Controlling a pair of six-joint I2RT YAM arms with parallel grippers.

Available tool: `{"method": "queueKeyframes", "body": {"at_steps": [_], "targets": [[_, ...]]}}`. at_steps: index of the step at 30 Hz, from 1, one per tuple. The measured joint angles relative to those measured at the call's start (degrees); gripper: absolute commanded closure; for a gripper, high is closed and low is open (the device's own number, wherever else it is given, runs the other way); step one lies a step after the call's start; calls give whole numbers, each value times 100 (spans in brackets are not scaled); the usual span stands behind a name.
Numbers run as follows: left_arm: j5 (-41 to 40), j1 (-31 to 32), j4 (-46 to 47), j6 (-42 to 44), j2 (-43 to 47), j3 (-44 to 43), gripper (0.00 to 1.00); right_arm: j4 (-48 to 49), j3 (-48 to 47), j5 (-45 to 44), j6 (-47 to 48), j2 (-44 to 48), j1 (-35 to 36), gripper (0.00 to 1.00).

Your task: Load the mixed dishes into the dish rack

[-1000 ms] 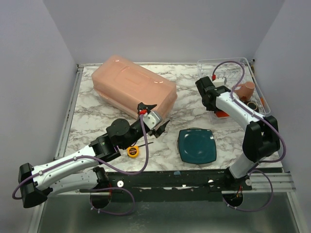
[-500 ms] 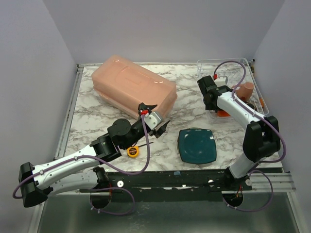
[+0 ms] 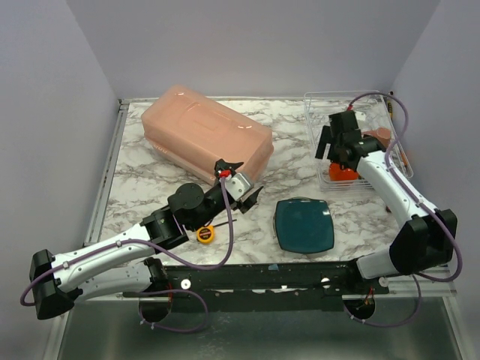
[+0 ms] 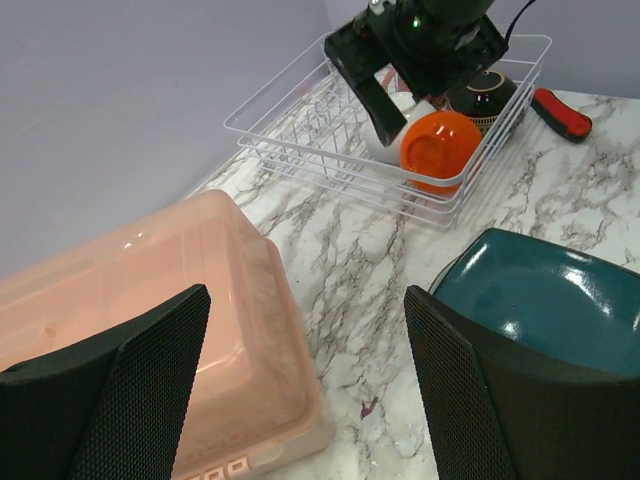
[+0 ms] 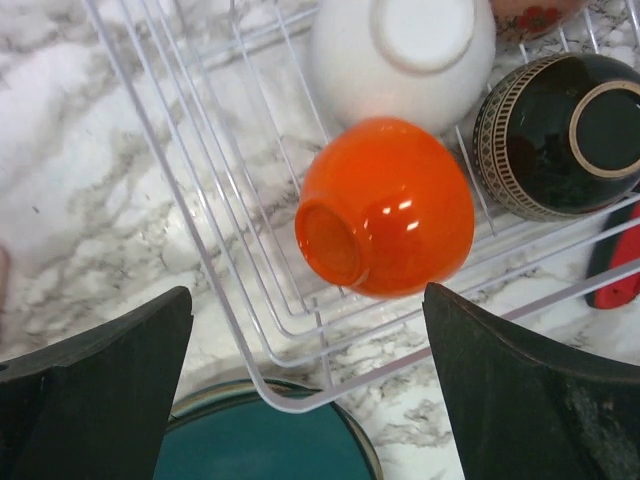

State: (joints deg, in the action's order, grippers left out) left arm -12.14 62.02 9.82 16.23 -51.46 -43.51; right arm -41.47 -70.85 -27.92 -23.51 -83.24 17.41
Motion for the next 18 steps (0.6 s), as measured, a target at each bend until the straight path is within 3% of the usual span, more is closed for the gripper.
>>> {"method": "queueKeyframes", "body": {"at_steps": [7, 18], "targets": [[0, 11, -2, 15, -20, 0, 21, 623, 221, 1097, -245, 131, -1252, 0], [2, 26, -2, 31, -24, 0, 21, 769, 717, 1204, -188, 44, -1327, 0]]}}
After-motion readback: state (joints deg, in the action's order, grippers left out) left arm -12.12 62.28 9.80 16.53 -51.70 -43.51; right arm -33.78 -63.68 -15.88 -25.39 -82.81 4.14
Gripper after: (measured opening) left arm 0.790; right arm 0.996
